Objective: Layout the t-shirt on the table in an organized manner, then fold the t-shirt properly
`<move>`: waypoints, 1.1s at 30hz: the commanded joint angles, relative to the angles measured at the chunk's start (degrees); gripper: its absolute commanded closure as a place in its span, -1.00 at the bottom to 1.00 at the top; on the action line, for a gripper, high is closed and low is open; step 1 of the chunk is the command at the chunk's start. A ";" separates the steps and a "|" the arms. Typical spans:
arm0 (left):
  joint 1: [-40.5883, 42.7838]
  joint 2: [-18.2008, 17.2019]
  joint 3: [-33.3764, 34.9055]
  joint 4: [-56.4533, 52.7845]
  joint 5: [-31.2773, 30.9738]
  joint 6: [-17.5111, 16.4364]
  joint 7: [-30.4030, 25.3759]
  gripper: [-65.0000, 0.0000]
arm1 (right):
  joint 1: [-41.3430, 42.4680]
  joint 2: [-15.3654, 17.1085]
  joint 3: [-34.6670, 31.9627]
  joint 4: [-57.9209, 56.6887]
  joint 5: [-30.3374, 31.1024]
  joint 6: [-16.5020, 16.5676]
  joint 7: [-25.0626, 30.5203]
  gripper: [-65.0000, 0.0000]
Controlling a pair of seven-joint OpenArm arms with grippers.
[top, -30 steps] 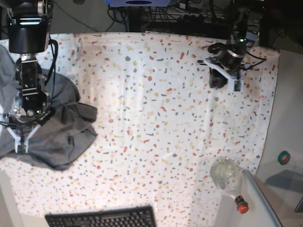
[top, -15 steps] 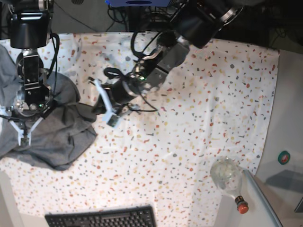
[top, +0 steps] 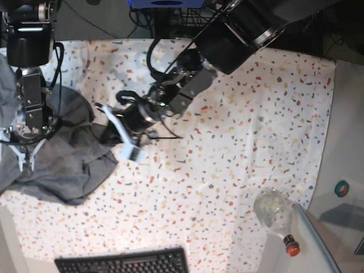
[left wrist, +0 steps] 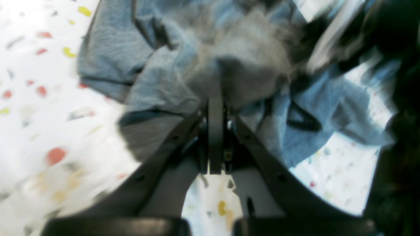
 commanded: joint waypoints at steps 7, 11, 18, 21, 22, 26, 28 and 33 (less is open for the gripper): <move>14.09 -18.89 -15.61 17.95 -1.54 0.91 -0.46 1.00 | 5.29 0.97 4.73 -9.63 -0.94 -0.41 7.17 1.00; 23.94 -23.99 -27.04 26.21 -1.54 0.91 -0.46 1.00 | 7.40 0.36 3.06 -18.68 -0.94 -0.24 10.69 1.00; 35.80 -25.84 -47.26 31.93 -1.54 0.91 -0.46 1.00 | 4.06 -6.59 -3.01 -16.84 -0.94 2.75 13.15 1.00; 38.18 -25.84 -53.23 32.01 -1.54 0.91 -0.46 1.00 | 0.54 -9.40 -7.49 -11.74 -1.03 2.75 13.06 1.00; 38.62 -25.84 -54.82 31.93 -1.54 0.91 -0.46 1.00 | -0.87 -10.10 -9.16 -9.45 -1.03 2.75 12.63 1.00; 39.85 -26.10 -59.39 31.75 -1.28 0.91 -0.37 1.00 | -5.79 -13.71 -15.75 1.80 -1.03 2.75 7.53 1.00; 39.94 -26.10 -59.83 31.75 -1.28 0.91 -0.37 1.00 | -7.46 -14.76 -17.95 7.87 -1.03 2.75 5.24 1.00; 39.32 -25.66 -59.39 31.84 -1.19 0.91 0.24 1.00 | -8.08 -15.20 -20.41 20.00 -1.03 2.75 -3.73 1.00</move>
